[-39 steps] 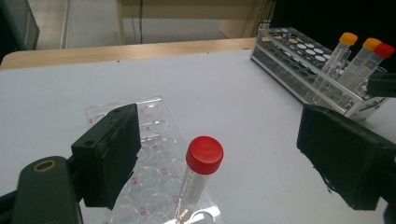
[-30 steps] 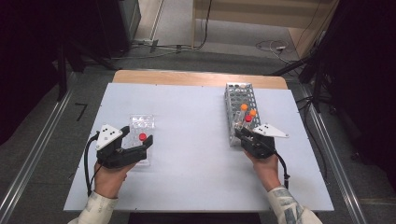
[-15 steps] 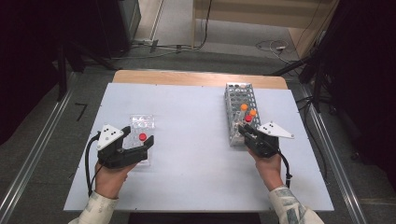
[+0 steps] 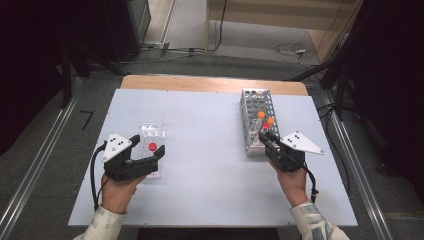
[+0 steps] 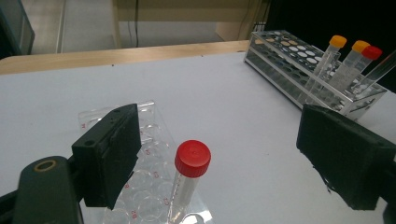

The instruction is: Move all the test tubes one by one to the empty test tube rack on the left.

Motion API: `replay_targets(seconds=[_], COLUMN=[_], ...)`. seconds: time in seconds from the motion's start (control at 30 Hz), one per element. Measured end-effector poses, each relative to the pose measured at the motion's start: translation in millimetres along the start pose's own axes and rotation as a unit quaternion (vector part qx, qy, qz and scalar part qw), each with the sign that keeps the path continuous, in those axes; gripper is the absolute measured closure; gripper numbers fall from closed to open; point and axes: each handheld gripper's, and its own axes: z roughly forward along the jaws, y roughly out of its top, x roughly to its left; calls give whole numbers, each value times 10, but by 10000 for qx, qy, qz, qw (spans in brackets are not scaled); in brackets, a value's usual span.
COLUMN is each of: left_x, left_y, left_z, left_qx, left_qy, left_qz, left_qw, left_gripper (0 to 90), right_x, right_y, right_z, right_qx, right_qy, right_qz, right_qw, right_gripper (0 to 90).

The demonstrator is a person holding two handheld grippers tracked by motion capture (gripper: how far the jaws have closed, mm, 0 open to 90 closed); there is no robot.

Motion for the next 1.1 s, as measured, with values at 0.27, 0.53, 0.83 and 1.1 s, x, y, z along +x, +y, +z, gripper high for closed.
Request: replay_targets(seconds=[0.27,0.53,0.83,1.1], left_x=[-97,-190,-419,-744], left_y=[30,39,23,-14], left_z=[-25,-22,45,187], left_qx=[-60,16,100,255], left_qy=[-130,-223,-535,-1132], left_qz=[85,174,378,651], left_qw=[9999,9996,9978,9911], left_gripper=[144,147,142,233], right_x=[154,354,604,930], right_y=[43,-23,-52,-131], right_z=[-84,-4,66,165], right_qx=[-8,181,317,547], right_qy=[448,826,1263,1597], right_qz=[-3,-64,-201,-413], right_qw=[9990,9964,9913,9848], right_gripper=[739,739,739,739])
